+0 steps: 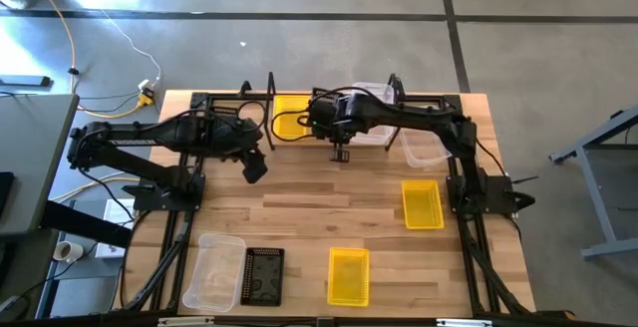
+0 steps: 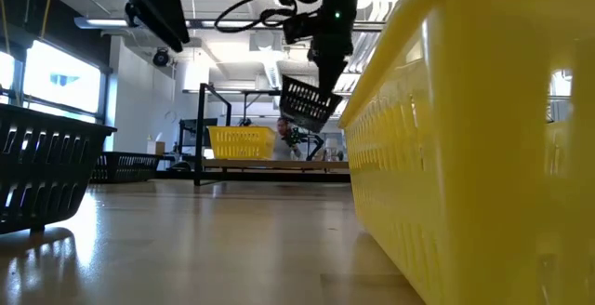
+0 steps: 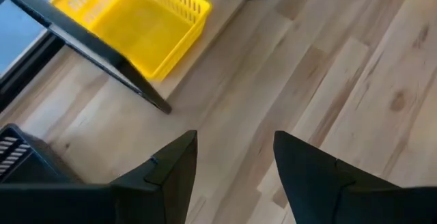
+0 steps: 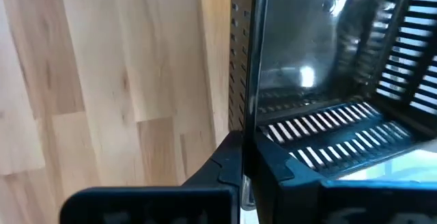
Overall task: Stack baskets on shelf by color
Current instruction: Put the right black bin on the shelf
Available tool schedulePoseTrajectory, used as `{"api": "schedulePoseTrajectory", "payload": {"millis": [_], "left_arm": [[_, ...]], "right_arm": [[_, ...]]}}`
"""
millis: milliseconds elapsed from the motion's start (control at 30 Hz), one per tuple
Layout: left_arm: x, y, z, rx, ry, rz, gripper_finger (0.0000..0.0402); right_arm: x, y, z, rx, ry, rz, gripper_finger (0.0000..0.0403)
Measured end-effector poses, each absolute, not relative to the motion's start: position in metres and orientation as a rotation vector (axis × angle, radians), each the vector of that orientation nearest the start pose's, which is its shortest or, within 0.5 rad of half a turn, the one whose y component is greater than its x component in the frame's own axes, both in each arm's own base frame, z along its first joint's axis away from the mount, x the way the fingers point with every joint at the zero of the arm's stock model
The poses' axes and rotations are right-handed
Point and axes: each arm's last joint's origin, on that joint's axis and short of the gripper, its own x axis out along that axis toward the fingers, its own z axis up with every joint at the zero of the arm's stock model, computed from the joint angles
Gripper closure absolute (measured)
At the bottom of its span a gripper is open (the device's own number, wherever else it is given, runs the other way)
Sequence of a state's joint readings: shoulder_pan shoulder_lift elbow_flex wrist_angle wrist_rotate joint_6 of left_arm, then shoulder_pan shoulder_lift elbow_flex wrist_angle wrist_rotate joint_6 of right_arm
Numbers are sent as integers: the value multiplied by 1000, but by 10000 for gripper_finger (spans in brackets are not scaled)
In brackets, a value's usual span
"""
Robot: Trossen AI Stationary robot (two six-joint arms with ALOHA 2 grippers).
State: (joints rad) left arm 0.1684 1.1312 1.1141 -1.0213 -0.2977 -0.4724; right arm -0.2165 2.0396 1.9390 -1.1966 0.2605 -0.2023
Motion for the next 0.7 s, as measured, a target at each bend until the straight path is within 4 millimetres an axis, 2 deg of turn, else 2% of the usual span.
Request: {"api": "schedulePoseTrajectory", "payload": {"millis": [267, 567, 700], "left_arm": [[193, 41, 319, -375, 907, 670, 216], [193, 41, 320, -377, 901, 667, 216], [193, 41, 320, -378, 902, 666, 216]], "right_arm": [[408, -103, 263, -171, 1343, -262, 403], [404, -108, 240, -153, 1379, -264, 403], [403, -112, 236, -147, 1377, -273, 403]]}}
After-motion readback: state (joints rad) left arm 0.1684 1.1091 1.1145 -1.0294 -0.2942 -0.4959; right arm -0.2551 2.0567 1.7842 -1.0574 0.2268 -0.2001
